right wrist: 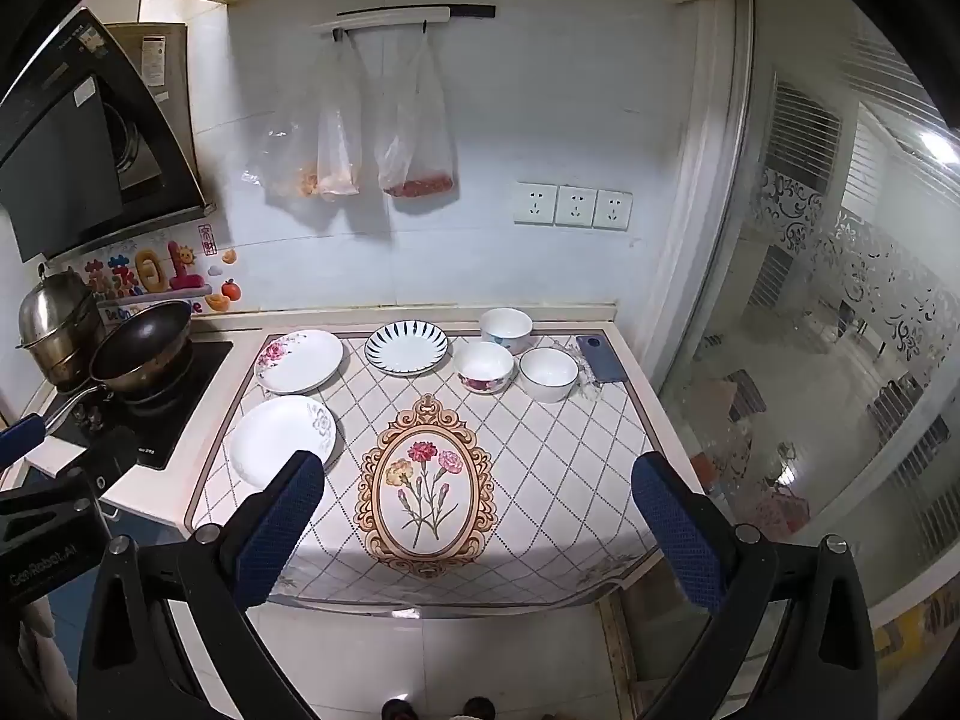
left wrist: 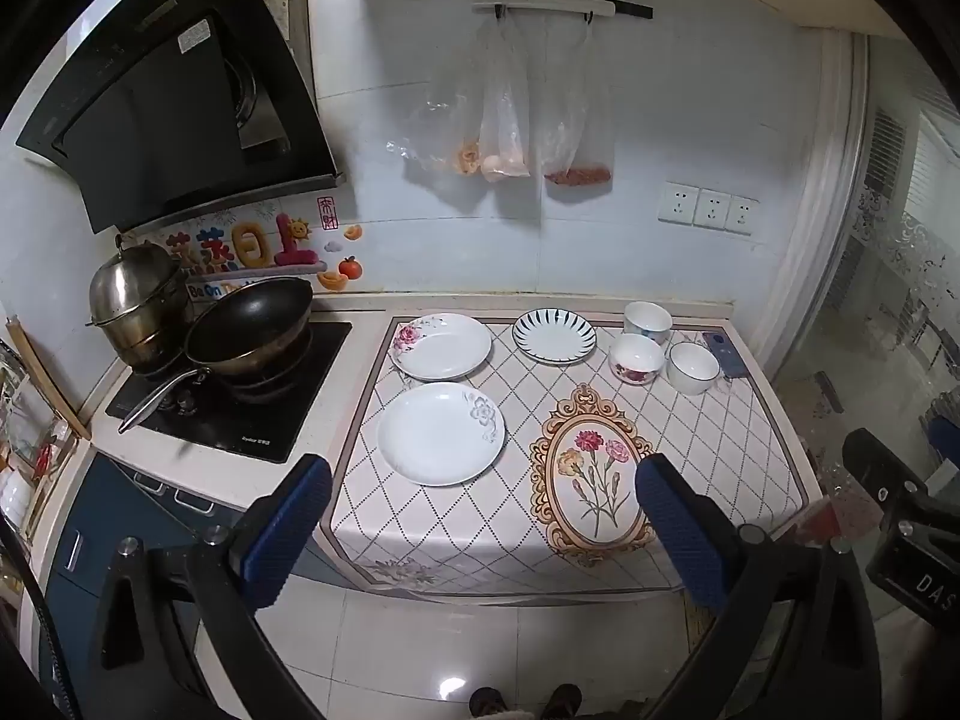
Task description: Organize plates and bowls
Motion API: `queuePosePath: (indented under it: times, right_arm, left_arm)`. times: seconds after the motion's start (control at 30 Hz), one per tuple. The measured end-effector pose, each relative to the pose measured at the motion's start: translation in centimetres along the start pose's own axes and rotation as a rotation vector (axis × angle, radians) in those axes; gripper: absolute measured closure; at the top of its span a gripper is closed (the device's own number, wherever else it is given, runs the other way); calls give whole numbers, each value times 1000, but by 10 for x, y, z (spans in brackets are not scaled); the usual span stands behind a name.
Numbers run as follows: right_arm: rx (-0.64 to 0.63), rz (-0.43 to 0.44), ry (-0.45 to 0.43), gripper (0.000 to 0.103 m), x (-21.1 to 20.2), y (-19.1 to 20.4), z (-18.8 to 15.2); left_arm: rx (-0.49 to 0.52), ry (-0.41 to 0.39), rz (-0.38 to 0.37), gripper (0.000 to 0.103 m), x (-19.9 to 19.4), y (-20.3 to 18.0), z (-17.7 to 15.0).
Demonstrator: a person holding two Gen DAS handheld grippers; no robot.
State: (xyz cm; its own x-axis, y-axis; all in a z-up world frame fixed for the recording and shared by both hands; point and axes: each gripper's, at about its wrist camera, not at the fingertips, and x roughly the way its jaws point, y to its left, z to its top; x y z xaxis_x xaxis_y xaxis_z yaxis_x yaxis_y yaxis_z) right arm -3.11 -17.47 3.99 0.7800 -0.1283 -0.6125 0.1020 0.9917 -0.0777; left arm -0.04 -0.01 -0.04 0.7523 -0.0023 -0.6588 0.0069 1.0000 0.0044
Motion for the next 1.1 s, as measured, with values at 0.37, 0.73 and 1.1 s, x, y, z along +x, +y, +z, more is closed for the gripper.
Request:
queuePosePath:
  times: [0.37, 0.73, 1.1]
  right_arm:
    - [9, 9, -2, 0, -4, -2, 8]
    - [17, 20, -5, 0, -13, -3, 11]
    - [22, 32, -8, 0, -10, -5, 8]
  left_arm:
    - [-7, -10, -3, 0, -5, -14, -2]
    - [-13, -12, -12, 0, -8, -14, 1]
    - [-15, -15, -9, 0, -11, -14, 1]
